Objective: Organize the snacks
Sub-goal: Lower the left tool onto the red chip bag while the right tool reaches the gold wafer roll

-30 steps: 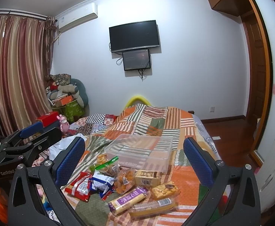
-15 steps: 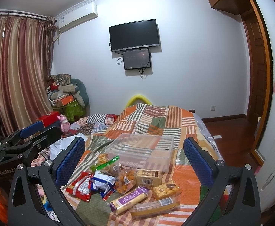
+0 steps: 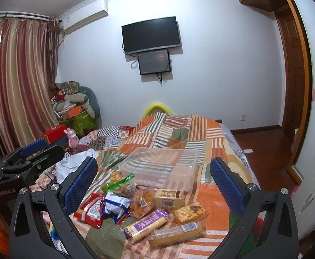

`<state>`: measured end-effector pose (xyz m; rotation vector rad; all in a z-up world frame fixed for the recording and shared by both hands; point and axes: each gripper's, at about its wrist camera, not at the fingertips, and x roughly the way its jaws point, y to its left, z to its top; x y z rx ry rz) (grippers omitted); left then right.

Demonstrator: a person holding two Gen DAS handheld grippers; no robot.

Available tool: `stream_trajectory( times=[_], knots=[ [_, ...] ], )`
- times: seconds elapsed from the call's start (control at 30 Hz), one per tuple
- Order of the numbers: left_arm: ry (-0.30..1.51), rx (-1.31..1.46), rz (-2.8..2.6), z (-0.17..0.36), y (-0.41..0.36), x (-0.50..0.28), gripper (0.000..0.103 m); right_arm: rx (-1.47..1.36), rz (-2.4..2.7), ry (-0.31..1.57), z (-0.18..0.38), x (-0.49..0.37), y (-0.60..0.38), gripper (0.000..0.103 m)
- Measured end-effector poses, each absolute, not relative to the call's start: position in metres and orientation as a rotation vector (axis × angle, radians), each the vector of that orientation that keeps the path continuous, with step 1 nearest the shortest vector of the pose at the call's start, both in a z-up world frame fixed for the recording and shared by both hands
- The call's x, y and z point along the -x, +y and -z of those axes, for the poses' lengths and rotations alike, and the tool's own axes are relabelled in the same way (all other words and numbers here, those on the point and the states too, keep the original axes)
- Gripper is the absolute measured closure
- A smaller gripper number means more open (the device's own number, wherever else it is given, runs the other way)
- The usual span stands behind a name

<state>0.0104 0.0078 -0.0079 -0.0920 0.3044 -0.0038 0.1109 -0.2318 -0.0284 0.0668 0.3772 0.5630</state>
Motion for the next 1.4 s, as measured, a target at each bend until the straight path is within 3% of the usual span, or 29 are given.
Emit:
stream_trajectory(
  times=[0.2, 0.53, 0.73, 1.17, 1.4],
  knots=[
    [0.391, 0.042, -0.017, 0.019, 0.025, -0.019, 0.014, -0.05, -0.545, 0.459, 0.045, -0.123, -0.234, 0.001],
    [0.582, 0.003, -0.02, 0.059, 0.062, -0.045, 0.031, -0.036, -0.502, 0.656, 0.086, -0.148, -0.239, 0.031],
    [0.713, 0.018, -0.01, 0.096, 0.077, -0.066, 0.031, -0.026, -0.483, 0.791, 0.114, -0.157, -0.244, 0.042],
    [0.94, 0.069, 0.026, 0.17, 0.086, -0.09, 0.031, -0.065, -0.509, 1.029, 0.165, -0.17, -0.244, 0.042],
    [1.017, 0.134, 0.037, 0.196, 0.091, -0.102, 0.031, -0.103, -0.525, 1.053, 0.168, -0.176, -0.239, 0.038]
  ],
)
